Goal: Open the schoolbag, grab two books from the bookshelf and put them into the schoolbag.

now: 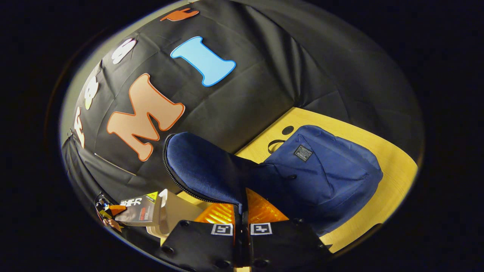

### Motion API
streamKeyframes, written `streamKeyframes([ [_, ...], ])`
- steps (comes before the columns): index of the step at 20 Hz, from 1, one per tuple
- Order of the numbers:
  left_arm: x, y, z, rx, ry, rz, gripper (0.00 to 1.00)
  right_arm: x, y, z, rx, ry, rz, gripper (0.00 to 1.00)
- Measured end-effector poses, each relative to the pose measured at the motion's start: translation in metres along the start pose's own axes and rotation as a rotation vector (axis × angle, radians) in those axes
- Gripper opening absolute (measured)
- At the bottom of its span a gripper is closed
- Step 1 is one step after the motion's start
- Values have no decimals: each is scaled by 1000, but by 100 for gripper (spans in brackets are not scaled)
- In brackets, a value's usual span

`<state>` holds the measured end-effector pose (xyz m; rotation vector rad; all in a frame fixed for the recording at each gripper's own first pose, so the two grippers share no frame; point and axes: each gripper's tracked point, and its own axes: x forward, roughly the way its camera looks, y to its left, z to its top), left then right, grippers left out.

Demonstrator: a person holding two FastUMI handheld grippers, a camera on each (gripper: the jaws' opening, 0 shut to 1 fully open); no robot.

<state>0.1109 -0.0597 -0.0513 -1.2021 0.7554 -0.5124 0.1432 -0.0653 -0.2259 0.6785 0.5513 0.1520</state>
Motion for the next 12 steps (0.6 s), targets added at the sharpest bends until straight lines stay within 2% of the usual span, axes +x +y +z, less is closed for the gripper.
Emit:
streamKeyframes([
  [4,63,-19,-54,33,111,-10,35,-2,1,5,-10,-7,8,3],
  [12,178,-22,-142,65,252,56,36,-8,4,14,-18,-34,47,3],
])
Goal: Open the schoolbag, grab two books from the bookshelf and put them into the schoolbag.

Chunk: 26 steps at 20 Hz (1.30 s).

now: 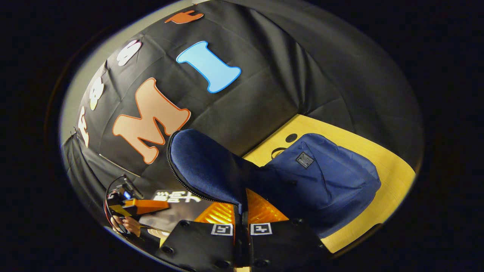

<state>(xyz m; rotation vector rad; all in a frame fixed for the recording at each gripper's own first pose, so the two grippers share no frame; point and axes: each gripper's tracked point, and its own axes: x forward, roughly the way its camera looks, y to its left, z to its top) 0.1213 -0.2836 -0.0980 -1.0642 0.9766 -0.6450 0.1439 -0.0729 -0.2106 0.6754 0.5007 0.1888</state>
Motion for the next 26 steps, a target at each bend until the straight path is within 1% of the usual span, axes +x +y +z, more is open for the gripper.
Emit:
streamKeyframes([
  [1,13,1,-8,-6,22,7,35,-1,0,2,0,1,7,3],
  [3,37,4,-19,-22,36,24,35,-3,0,7,0,-6,17,4],
  [4,49,4,-25,-32,36,26,36,-4,0,10,0,-8,22,4],
  [5,58,3,-30,-45,38,23,35,-5,0,12,-1,-8,26,4],
  [8,89,-1,-51,-72,62,18,35,-4,0,13,-6,1,44,3],
  [9,96,1,-58,-80,66,20,36,-4,0,13,-8,5,49,3],
  [11,109,-3,-69,-116,65,1,36,-4,1,13,-6,8,65,3],
  [14,122,0,-73,-159,50,-23,33,-5,1,9,-16,14,72,3],
  [16,127,3,-75,-198,45,-33,38,-5,-1,11,-1,12,73,3],
  [17,130,3,-77,-226,48,-35,37,-4,-2,11,4,10,70,3],
  [18,130,8,-79,-248,55,-19,37,-4,-4,10,7,10,68,3],
  [20,133,21,-88,-279,77,42,48,-4,-6,9,6,10,64,3],
  [21,133,24,-91,-287,82,56,58,-3,-6,7,6,12,65,3],
  [22,131,27,-90,-281,71,81,58,-3,-6,6,3,15,64,4],
  [23,132,34,-91,-254,75,121,64,-2,-7,3,-1,17,63,3],
  [24,129,37,-93,-218,90,148,67,-1,-7,1,-5,21,62,3],
  [25,129,38,-95,-179,102,175,80,-1,-6,-1,-8,23,61,4],
  [26,126,42,-95,-125,118,209,76,0,-7,-1,-13,24,56,4],
])
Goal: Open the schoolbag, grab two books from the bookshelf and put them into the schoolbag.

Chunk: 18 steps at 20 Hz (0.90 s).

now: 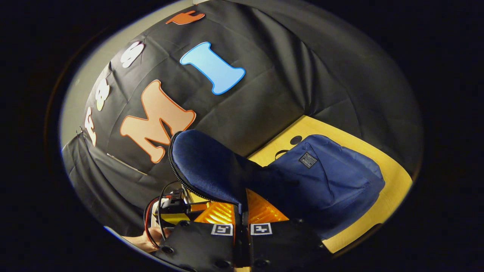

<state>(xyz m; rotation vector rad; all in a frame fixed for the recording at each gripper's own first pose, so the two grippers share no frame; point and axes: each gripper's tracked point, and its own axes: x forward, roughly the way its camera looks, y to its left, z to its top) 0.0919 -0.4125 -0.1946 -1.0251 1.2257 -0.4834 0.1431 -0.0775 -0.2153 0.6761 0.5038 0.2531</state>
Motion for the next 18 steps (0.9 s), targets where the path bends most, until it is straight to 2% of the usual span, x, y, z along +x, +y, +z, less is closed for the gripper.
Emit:
streamKeyframes([
  [1,-5,5,1,67,3,43,85,0,0,-2,-3,2,-1,3],
  [3,-19,19,9,234,-23,144,84,1,0,-3,-13,6,-5,3],
  [4,-30,24,17,321,-49,195,92,2,1,-5,-17,7,-8,3],
  [5,-38,25,25,397,-81,224,87,2,1,-8,-23,11,-11,4],
  [6,-49,25,32,455,-112,243,92,2,2,-11,-30,15,-11,3],
  [7,-58,24,39,508,-141,258,88,3,2,-15,-38,21,-13,3],
  [9,-83,22,54,611,-214,294,96,6,4,-21,-62,36,-17,3],
  [10,-100,20,64,664,-258,315,96,9,6,-27,-83,45,-19,3],
  [11,-135,14,82,759,-354,353,96,10,8,-35,-123,63,-27,3],
  [13,-174,2,90,815,-448,360,97,13,8,-49,-199,91,-47,3],
  [15,-214,-21,87,826,-526,298,97,14,8,-62,-257,124,-63,5],
  [18,-261,-48,88,833,-650,236,96,15,7,-88,-316,182,-84,13],
])
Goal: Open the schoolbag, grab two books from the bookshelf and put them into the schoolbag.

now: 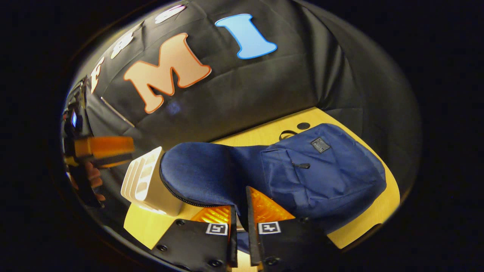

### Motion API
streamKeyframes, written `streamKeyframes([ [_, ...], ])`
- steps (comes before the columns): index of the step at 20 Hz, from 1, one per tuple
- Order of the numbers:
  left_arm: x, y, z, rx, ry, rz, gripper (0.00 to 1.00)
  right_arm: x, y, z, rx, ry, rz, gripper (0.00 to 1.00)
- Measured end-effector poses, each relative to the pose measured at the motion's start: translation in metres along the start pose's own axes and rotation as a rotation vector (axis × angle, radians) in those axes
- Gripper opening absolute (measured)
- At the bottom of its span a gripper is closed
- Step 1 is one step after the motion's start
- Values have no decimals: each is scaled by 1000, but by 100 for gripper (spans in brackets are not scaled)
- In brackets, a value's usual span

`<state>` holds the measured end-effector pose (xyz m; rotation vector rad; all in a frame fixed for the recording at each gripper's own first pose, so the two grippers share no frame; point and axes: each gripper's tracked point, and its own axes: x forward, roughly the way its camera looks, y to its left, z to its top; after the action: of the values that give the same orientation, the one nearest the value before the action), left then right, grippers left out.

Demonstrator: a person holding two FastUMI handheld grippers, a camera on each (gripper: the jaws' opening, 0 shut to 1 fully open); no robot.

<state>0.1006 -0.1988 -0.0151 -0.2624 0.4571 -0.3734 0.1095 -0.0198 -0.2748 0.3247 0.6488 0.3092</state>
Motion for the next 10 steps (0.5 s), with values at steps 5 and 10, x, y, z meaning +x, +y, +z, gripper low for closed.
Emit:
streamKeyframes([
  [5,-51,4,29,6,-132,50,96,6,7,-45,-91,87,-45,39],
  [10,-79,55,22,14,-174,135,96,-19,19,-46,-259,78,-83,82],
])
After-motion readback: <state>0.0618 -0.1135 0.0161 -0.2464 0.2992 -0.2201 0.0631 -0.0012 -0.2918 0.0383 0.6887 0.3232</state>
